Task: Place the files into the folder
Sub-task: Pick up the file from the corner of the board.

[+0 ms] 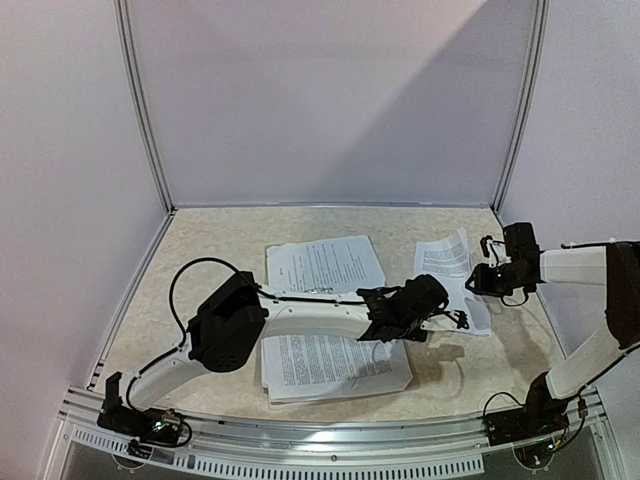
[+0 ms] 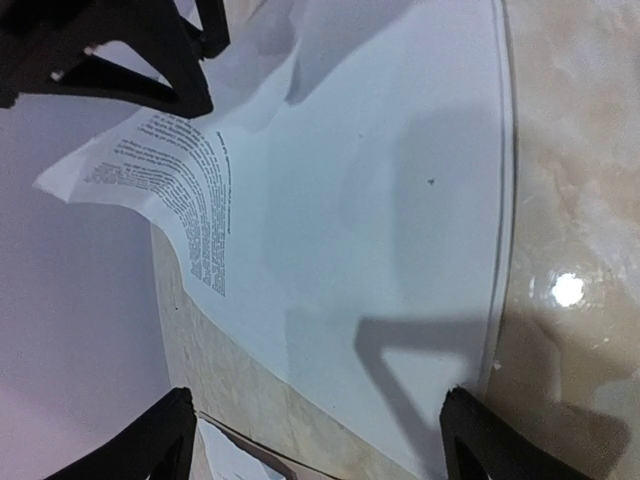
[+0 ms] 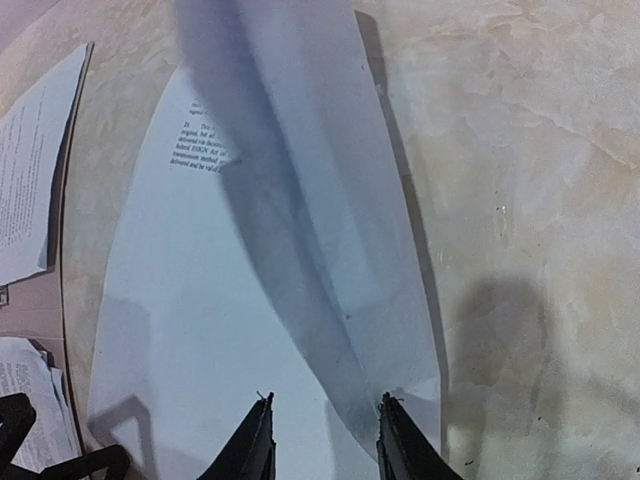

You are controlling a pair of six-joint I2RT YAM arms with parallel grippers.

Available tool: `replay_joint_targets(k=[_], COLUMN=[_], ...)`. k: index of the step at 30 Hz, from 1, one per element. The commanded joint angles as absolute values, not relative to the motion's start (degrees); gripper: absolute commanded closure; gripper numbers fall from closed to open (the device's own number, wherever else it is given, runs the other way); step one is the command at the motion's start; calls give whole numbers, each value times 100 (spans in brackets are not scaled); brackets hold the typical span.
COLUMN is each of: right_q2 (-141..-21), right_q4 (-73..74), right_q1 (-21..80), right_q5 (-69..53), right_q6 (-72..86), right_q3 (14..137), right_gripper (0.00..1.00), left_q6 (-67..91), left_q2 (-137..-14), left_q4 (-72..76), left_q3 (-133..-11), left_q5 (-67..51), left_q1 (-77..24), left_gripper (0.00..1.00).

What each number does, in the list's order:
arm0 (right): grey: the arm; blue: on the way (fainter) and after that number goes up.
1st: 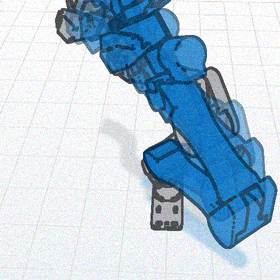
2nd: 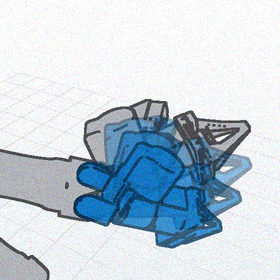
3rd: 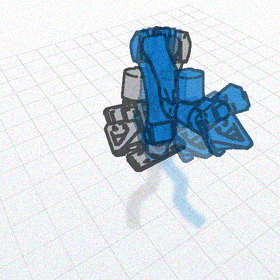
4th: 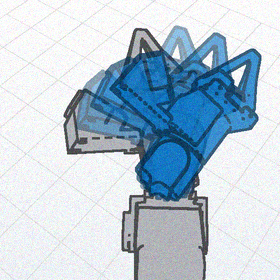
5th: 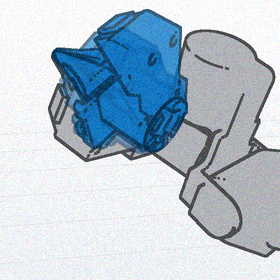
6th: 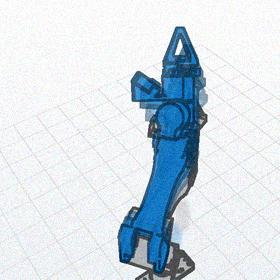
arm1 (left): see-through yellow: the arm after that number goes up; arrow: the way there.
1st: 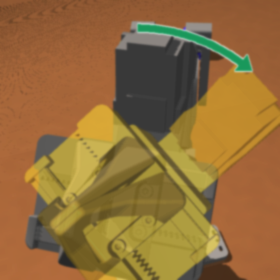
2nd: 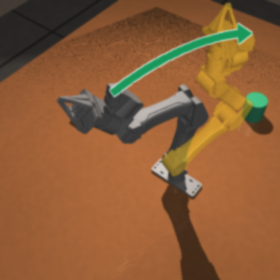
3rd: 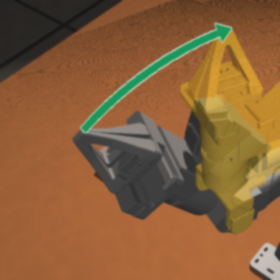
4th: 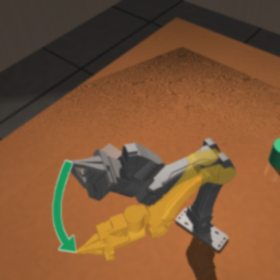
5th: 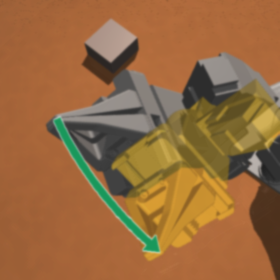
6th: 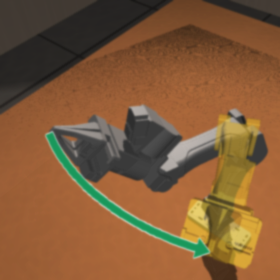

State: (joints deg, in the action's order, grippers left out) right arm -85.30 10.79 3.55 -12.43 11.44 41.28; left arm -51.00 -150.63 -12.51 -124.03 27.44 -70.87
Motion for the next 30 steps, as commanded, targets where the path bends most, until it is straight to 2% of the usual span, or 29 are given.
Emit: replay_joint_targets(k=[1,7,15,18,23,30], right_q2=[-8434,-8210,-8674,-8882,-9107,-9322], right_q4=[1386,1265,1080,1057,961,516], right_q1=[749,879,855,788,545,51], right_q5=[-716,-140,485,420,140,-1053], right_q6=[1037,1090,778,707,852,1113], right_q3=[4072,3872,4194,4372,4499,4292], right_gripper=[65,65,65,66,76,78], left_q6=[-5137,-5137,-5135,-5141,-5137,-5141], left_q2=[-15320,-15319,-15317,-15320,-15320,-15319], left_q4=[-1363,-1366,-1367,-1371,-1365,-1369], left_q3=[-12399,-12388,-12383,-12383,-12376,-12376], left_q5=[2716,2716,2725,2733,2733,2736], left_q1=[-7172,-7167,-7171,-7165,-7167,-7172], left_gripper=[14,14,14,14,14,14])
